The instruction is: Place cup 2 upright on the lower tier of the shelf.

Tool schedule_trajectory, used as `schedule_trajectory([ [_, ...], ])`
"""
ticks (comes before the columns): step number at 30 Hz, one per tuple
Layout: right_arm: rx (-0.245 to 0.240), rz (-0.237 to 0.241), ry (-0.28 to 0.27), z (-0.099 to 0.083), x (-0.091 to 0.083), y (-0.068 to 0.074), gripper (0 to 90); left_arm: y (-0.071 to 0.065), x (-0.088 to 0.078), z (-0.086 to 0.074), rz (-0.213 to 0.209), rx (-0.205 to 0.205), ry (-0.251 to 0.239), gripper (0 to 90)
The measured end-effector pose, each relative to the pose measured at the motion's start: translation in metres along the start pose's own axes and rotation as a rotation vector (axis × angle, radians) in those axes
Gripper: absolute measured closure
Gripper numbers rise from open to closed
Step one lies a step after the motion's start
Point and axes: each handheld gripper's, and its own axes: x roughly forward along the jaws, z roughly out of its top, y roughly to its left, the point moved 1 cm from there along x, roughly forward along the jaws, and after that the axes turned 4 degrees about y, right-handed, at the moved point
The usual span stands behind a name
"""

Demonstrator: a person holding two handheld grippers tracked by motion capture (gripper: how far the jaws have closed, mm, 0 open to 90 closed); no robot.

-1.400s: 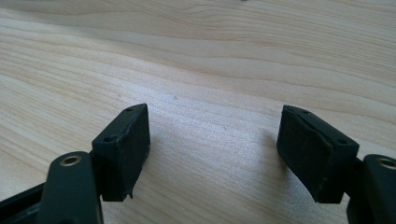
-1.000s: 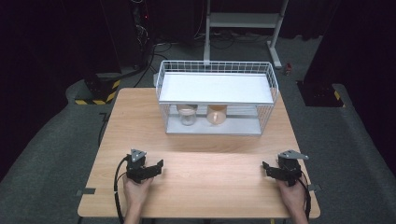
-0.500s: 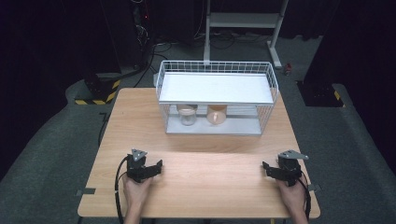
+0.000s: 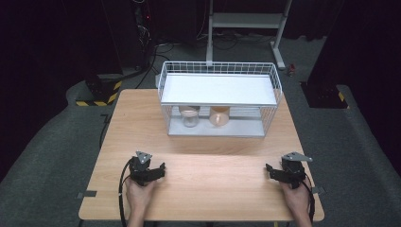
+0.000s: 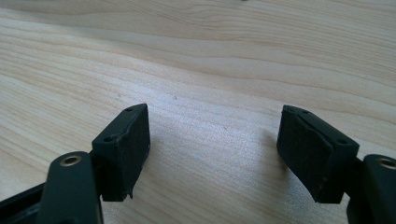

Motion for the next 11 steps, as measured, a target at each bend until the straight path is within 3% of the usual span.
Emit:
schedule_trajectory([
  [11,-0.002,0.000,0.000,0.0002,0.0000,-0.0003,25.9,0.0001,-0.0002,-0.0001,0.001,-0.002,0.002,16.9],
])
